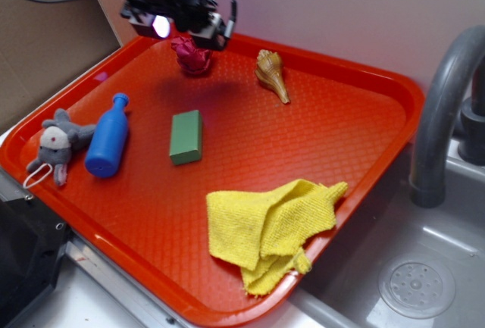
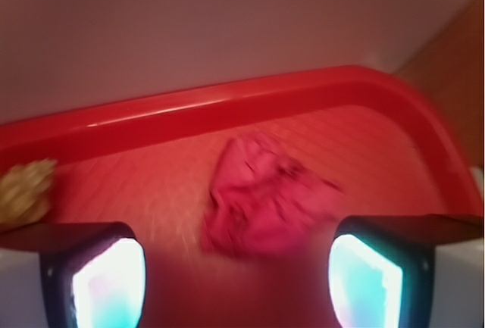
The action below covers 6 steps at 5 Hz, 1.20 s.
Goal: Grab the red paper.
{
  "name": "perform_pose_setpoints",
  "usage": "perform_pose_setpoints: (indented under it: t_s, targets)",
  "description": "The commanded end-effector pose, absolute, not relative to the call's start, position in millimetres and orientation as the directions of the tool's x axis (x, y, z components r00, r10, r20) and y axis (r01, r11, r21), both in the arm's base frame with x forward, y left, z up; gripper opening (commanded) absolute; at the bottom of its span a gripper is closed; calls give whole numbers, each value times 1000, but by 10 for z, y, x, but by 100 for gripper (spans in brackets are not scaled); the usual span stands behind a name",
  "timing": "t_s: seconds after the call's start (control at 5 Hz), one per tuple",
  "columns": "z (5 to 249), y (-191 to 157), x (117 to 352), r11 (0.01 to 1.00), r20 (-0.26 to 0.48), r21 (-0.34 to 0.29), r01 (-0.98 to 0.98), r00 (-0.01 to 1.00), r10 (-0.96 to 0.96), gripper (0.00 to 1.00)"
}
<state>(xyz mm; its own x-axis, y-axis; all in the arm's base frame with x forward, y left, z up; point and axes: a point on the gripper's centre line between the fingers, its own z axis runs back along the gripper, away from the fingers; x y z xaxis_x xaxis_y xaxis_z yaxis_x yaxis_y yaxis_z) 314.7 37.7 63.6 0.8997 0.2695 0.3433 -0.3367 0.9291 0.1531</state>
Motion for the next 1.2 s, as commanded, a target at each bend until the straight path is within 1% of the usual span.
perform_pose_setpoints:
  t_s: [0.0, 0.2, 0.4, 0.6, 0.8, 1.0]
  targets:
    - [464, 640, 3259, 915, 346, 182, -360, 895, 283, 100]
    - [332, 702, 3216, 927, 257, 177, -331, 925, 282, 0]
    - [455, 626, 3102, 951, 266, 141, -275, 936, 232, 0]
    - [742, 456, 3020, 973, 195, 141, -183, 969, 154, 0]
    - [1225, 178, 2785, 990, 71, 117, -85, 994, 77, 0]
    - [1640, -21, 2574, 995, -3, 95, -25, 1000, 25, 0]
